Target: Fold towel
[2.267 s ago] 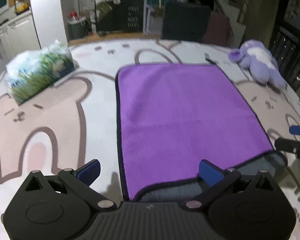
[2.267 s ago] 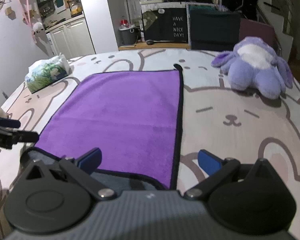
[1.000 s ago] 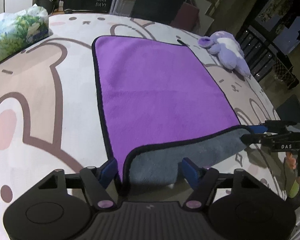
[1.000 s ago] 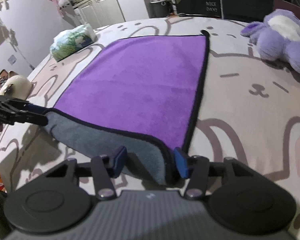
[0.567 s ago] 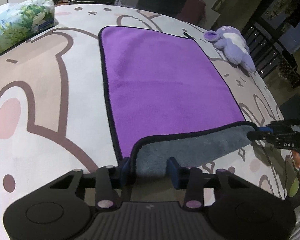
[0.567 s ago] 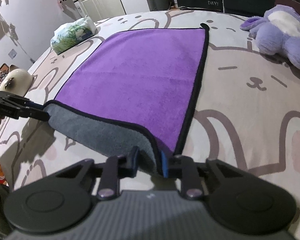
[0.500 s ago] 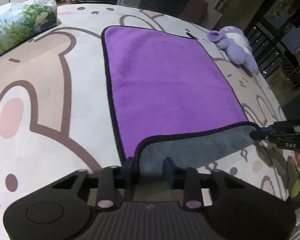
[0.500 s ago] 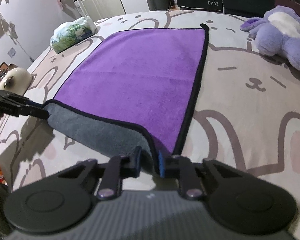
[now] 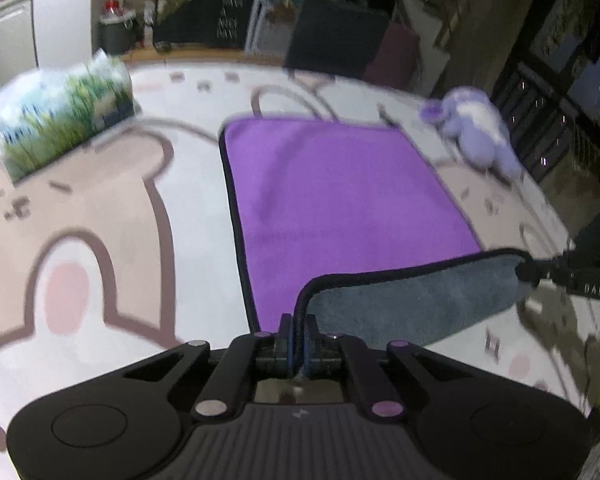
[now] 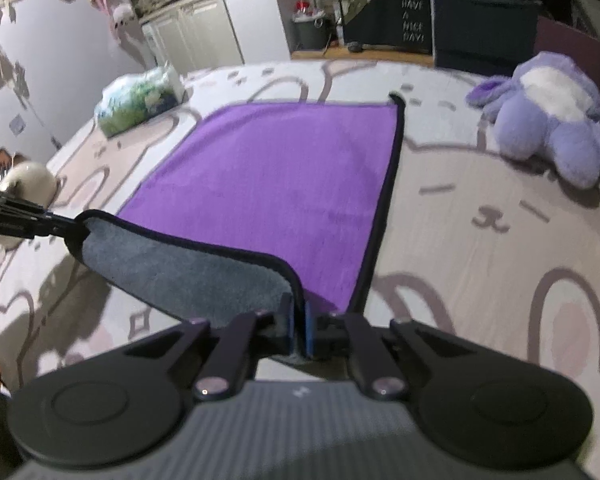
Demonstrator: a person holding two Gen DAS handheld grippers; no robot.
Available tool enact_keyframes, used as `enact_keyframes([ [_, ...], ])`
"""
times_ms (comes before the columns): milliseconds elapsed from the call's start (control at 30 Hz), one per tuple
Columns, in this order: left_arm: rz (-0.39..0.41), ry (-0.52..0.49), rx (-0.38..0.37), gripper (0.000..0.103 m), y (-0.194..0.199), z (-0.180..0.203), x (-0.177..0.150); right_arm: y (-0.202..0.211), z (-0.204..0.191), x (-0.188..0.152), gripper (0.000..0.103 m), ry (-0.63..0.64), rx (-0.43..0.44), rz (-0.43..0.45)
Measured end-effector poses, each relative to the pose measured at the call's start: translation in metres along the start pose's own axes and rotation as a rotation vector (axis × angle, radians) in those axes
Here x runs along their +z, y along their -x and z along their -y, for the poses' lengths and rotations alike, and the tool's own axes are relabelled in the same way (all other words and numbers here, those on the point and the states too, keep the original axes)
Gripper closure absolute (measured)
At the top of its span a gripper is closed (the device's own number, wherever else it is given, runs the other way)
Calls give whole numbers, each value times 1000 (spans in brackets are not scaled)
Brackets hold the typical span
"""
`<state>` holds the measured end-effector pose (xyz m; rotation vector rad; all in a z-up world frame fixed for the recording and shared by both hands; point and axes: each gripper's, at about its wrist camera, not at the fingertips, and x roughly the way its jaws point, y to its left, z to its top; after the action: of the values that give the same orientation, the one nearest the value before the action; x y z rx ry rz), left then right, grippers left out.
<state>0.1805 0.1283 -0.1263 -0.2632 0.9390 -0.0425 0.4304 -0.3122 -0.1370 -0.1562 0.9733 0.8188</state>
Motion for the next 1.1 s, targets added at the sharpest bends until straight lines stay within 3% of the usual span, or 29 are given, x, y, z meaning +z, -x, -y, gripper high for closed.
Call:
enact_keyframes([
  [300,155,38,20,98,23,4,29,22,9,34,97,-43,-12,156],
  [667,286,85,47,98,25,5,73,26,17,78,97,-67,-39,267],
  [1100,354,86,101,98,-8,-2,129,0,26,125,98,-81,-101,323],
])
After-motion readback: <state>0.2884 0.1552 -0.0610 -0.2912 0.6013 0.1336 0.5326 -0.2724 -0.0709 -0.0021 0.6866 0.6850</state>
